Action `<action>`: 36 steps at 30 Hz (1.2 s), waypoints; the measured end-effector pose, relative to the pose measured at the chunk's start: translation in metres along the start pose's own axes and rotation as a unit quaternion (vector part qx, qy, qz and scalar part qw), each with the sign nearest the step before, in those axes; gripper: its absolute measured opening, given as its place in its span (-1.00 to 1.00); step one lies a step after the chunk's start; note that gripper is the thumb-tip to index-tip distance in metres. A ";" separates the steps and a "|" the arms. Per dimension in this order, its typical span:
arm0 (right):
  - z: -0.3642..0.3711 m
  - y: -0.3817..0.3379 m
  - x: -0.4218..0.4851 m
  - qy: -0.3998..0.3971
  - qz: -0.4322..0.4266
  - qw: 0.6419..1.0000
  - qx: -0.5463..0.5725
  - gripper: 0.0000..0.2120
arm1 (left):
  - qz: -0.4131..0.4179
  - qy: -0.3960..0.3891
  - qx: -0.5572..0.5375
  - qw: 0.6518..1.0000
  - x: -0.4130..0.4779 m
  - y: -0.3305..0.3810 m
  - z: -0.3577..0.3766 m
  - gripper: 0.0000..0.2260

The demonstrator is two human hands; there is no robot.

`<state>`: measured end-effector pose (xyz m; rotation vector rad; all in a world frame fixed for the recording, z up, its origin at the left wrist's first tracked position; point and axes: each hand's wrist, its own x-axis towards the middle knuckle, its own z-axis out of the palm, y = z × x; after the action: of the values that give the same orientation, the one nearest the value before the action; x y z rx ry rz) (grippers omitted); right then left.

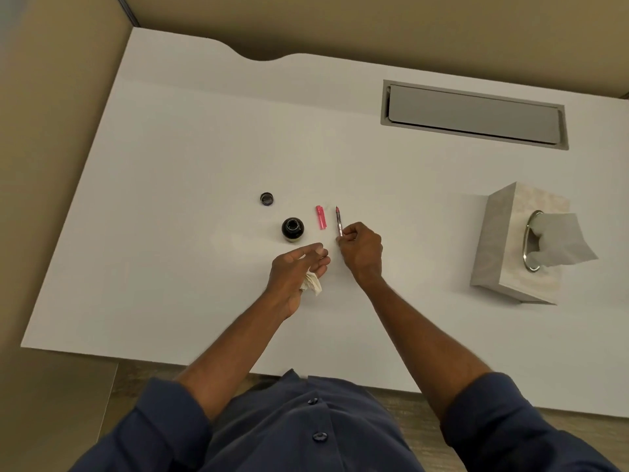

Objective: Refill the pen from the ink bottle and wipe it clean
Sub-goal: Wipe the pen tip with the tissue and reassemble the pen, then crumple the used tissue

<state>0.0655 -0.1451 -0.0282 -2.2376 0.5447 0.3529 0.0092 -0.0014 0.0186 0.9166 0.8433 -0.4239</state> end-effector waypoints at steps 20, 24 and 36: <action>-0.039 -0.019 -0.110 -0.103 -0.103 0.976 0.159 -0.72 | -0.036 -0.018 0.047 0.998 0.000 0.001 0.003 -0.74; -0.050 -0.010 -0.133 -0.147 -0.148 0.971 0.120 -0.52 | -0.121 -0.139 0.007 0.983 -0.006 -0.004 0.009 -0.44; -0.106 0.069 -0.185 0.110 -0.046 0.983 0.138 -0.85 | -0.159 -0.263 0.139 0.941 -0.059 -0.081 0.085 -0.57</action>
<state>-0.1213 -0.2166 0.0738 -2.0331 0.5651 -0.0189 -0.0413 -0.1188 0.0513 0.8651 0.4382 -1.0421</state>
